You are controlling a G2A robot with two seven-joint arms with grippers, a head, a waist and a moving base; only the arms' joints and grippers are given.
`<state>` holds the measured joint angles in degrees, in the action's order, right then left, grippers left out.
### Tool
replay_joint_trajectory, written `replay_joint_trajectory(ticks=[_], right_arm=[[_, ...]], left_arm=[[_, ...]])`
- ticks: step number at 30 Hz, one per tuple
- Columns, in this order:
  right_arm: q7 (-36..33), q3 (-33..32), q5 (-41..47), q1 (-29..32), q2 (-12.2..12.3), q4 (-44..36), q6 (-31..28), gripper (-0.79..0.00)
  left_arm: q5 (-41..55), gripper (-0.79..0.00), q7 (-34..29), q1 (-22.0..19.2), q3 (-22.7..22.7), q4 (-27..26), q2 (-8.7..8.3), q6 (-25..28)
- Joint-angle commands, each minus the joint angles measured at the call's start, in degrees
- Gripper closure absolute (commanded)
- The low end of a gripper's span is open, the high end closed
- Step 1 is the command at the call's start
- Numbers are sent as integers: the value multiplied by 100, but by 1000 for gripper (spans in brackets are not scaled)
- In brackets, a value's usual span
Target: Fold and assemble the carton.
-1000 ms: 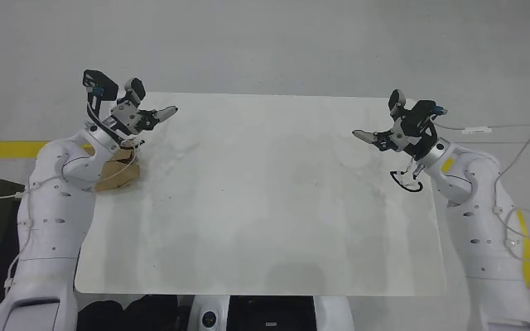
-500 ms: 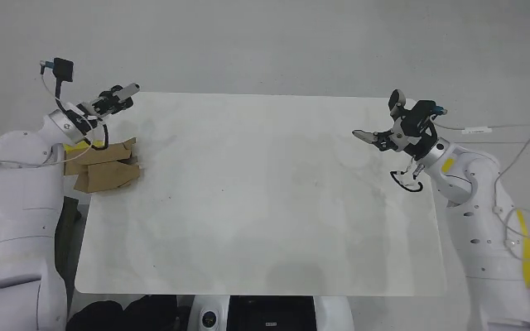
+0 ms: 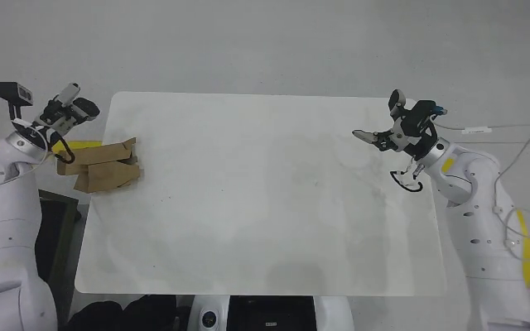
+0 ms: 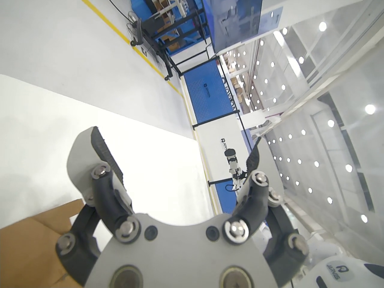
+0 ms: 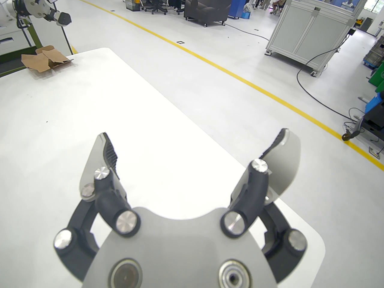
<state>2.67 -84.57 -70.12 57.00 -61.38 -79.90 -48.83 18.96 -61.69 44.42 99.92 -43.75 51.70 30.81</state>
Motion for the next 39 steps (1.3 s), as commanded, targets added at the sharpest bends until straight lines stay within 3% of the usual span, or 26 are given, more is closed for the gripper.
replay_joint_trajectory(ticks=[1, 10, 20, 26, 39], right_arm=[[0, 0, 0, 0, 0, 0, 0, -785], [0, 0, 0, 0, 0, 0, 0, -785], [0, 0, 0, 0, 0, 0, 0, -785], [0, 0, 0, 0, 0, 0, 0, -785], [0, 0, 0, 0, 0, 0, 0, -785]], left_arm=[[20, -785, 110, 48, 156, 148, -58, -64], [-66, -785, 868, 263, 729, 649, -296, -310], [-560, -785, 1539, 624, 1036, 993, -515, -668], [-1213, -785, 2006, 872, 901, 930, -574, -880], [-1798, -785, 2501, 1351, 289, 557, -431, -1204]])
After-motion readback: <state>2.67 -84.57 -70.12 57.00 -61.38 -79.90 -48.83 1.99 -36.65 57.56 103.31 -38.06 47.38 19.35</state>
